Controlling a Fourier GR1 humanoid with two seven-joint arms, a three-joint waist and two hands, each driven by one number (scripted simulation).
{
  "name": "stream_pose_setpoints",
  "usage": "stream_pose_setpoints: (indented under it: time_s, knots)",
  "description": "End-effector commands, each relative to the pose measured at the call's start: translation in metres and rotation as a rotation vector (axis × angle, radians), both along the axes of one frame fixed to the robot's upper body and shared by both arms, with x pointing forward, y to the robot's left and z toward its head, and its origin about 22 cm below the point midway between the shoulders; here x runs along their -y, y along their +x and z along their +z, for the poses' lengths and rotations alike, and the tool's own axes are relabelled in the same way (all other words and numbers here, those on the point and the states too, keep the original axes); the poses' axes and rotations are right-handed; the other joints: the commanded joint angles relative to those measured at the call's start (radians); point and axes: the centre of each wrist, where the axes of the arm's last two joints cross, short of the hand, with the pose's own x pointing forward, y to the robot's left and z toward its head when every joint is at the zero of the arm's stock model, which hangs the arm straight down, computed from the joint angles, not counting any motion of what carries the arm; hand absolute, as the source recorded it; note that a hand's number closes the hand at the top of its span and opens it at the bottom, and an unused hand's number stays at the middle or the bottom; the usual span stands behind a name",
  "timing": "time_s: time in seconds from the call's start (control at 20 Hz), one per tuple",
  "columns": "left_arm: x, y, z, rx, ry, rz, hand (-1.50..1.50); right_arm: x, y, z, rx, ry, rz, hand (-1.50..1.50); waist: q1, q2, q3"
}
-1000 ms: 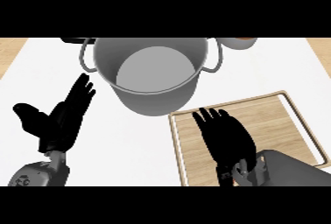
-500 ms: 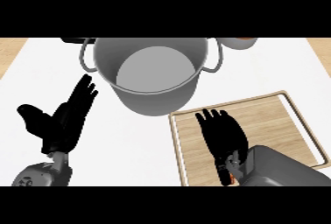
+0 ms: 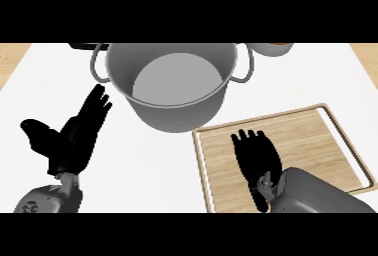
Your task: Pick the croissant from the tray and place it in the pot
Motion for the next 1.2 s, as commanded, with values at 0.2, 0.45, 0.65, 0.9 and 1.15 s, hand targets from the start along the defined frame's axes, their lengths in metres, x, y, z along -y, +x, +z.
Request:
stream_pose_setpoints:
  time_s: [0.2, 0.45, 0.65, 0.9, 1.15]
  knots:
    - [-0.007, 0.005, 0.012, -0.013, -0.003, -0.004, 0.00, -0.004, 0.009, 0.000, -0.004, -0.097, -0.092, -1.50, 0.001, 0.001, 0.000]
    - [-0.003, -0.006, -0.005, 0.003, 0.001, 0.013, 0.00, -0.001, 0.003, -0.011, 0.007, 0.015, 0.035, 1.50, 0.003, 0.001, 0.001]
    - [-0.004, 0.002, -0.003, -0.006, 0.010, -0.016, 0.00, -0.008, -0.009, -0.013, 0.023, 0.006, 0.045, 1.50, -0.001, 0.001, 0.001]
    - [0.004, -0.009, -0.004, 0.002, -0.007, -0.002, 0.00, -0.033, -0.003, -0.001, 0.121, 0.148, -0.200, 1.50, 0.000, -0.002, 0.000]
    - [-0.003, -0.005, 0.003, 0.003, -0.002, 0.006, 0.00, -0.044, 0.009, 0.010, 0.248, 0.405, -0.606, 1.50, -0.014, -0.008, 0.001]
